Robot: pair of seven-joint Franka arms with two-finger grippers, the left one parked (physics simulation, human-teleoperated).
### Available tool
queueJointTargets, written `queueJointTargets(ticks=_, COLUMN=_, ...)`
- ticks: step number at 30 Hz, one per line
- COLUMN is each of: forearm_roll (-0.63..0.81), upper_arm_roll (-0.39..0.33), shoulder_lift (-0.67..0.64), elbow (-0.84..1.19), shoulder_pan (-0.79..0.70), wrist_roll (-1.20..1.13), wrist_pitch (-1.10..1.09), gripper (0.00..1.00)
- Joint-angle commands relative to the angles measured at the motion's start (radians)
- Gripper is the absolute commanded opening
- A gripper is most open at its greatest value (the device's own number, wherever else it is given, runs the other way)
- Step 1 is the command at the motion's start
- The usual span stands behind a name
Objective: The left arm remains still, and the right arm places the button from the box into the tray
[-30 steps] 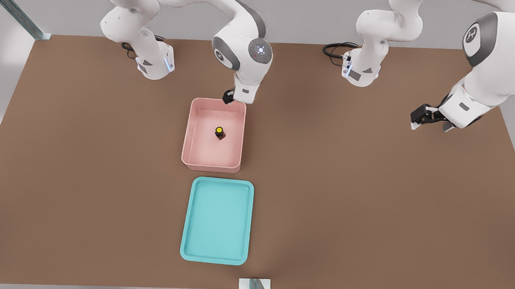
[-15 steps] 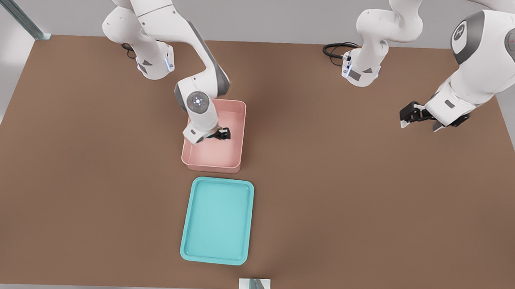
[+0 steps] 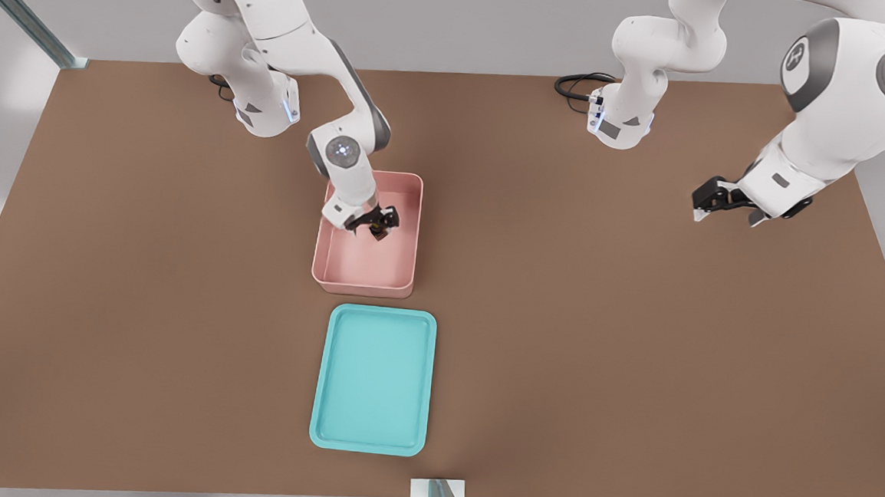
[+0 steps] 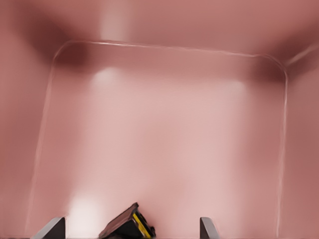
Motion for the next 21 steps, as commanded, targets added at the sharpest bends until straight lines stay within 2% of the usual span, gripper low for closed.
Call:
queueJointTargets(ticks=1, forearm_roll=0.006, upper_arm_roll=0.020, shoulder_lift=0.004, elbow=-0.007, shoulder_pan=0.001, wrist_roll=0.027, wrist_pitch=0.116, gripper=1.00)
queueJointTargets(ticks=3, forearm_roll=0.013, upper_arm_roll=0.046, shoulder_lift=0.008, elbow=-0.015, shoulder_pan=0.001, wrist_roll=0.033, wrist_pitch=0.145, gripper=1.00)
queueJointTargets(ticks=9, forearm_roll=0.012, upper_arm_roll=0.055, shoulder_lift=0.056, elbow=-0.061, shoulder_pan=-0.001, wrist_roll=0.019, wrist_pitch=0.248, gripper=1.00)
queueJointTargets(ticks=11, forearm_roll=0.013, upper_arm_roll=0.055, shoulder_lift=0.056, elbow=-0.064, shoulder_pan=0.001, wrist_roll=0.019, wrist_pitch=0.254, gripper=0.96)
queueJointTargets(ticks=12, forearm_roll=0.013, upper_arm_roll=0.061, shoulder_lift=0.056, elbow=-0.062, shoulder_pan=0.001, wrist_roll=0.023, wrist_pitch=0.255, gripper=0.72)
queueJointTargets(ticks=13, forearm_roll=0.013, upper_arm_roll=0.061, shoulder_lift=0.054, elbow=-0.062, shoulder_pan=0.001, wrist_roll=0.027, wrist_pitch=0.255, gripper=0.57)
queueJointTargets(ticks=16, forearm_roll=0.012, upper_arm_roll=0.061, shoulder_lift=0.053, elbow=-0.061, shoulder_pan=-0.001, wrist_roll=0.023, wrist_pitch=0.252, gripper=0.41)
queueJointTargets(ticks=18, forearm_roll=0.012, upper_arm_roll=0.061, shoulder_lift=0.051, elbow=-0.050, shoulder_pan=-0.007, wrist_roll=0.020, wrist_pitch=0.237, gripper=0.41)
queueJointTargets(ticks=21, forearm_roll=0.012, upper_arm_roll=0.047, shoulder_lift=0.013, elbow=0.043, shoulder_pan=-0.015, wrist_roll=0.014, wrist_pitch=0.038, gripper=0.41)
